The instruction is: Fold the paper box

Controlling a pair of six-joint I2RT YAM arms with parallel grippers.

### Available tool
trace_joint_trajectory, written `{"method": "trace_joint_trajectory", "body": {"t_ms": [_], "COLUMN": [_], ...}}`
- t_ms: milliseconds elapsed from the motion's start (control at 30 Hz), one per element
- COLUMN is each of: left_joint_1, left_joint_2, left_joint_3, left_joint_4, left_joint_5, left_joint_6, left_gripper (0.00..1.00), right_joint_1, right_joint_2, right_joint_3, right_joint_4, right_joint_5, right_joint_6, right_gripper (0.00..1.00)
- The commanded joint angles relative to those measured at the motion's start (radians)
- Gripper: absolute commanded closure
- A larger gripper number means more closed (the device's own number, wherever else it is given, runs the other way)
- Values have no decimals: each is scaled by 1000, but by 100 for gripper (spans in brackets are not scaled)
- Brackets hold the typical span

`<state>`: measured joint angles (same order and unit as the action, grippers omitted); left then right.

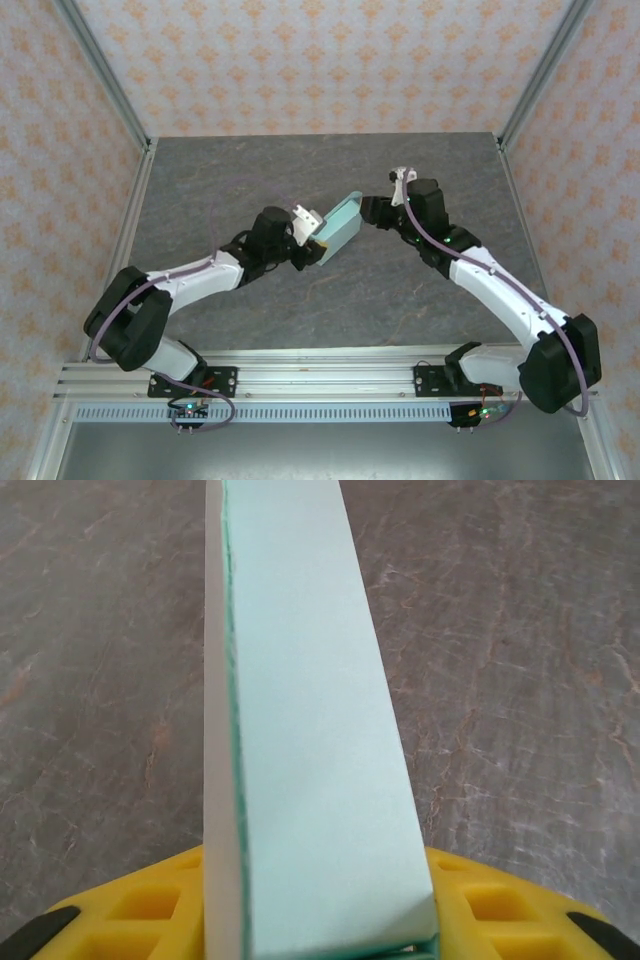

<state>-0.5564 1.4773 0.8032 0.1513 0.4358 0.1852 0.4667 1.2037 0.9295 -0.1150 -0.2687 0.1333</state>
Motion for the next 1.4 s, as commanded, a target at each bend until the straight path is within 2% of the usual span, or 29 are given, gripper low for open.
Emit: {"method": "trace_joint_trajectory", "body": {"t_ms": [0, 100, 200, 433, 567, 767, 900, 1133, 1367], "left_joint_1": [72, 111, 141, 156, 156, 156, 156, 156, 156], "left_joint_2": [-49, -64, -85, -34, 3, 55, 69, 77, 76], "left_joint_3": [98, 130, 118, 175, 184, 212, 219, 226, 225], "left_joint_4": [-222, -348, -380, -501, -491, -511, -513, -519, -517], "left_joint_5": [167, 233, 291, 344, 379, 404, 412, 412, 402], "left_joint_6": [126, 271, 398, 551, 577, 593, 595, 594, 593], "left_gripper": [70, 70, 72, 70, 70, 70, 70, 70, 70], "right_joint_1": [-35, -55, -57, -57, -57, -56, -57, -58, -59], "right_joint_2": [-54, -79, -50, 23, 72, 145, 176, 220, 245], "right_joint_3": [-29, -53, -46, -18, 11, 66, 74, 83, 92], "right_joint_4": [-23, -9, -41, -104, -160, -243, -253, -261, -265], "right_joint_5": [-53, -117, -155, -185, -245, -329, -294, -240, -243], "right_joint_6": [-268, -392, -541, -750, -841, -894, -918, -952, -950], "right_gripper": [48, 48, 48, 50, 50, 56, 64, 68, 82]}}
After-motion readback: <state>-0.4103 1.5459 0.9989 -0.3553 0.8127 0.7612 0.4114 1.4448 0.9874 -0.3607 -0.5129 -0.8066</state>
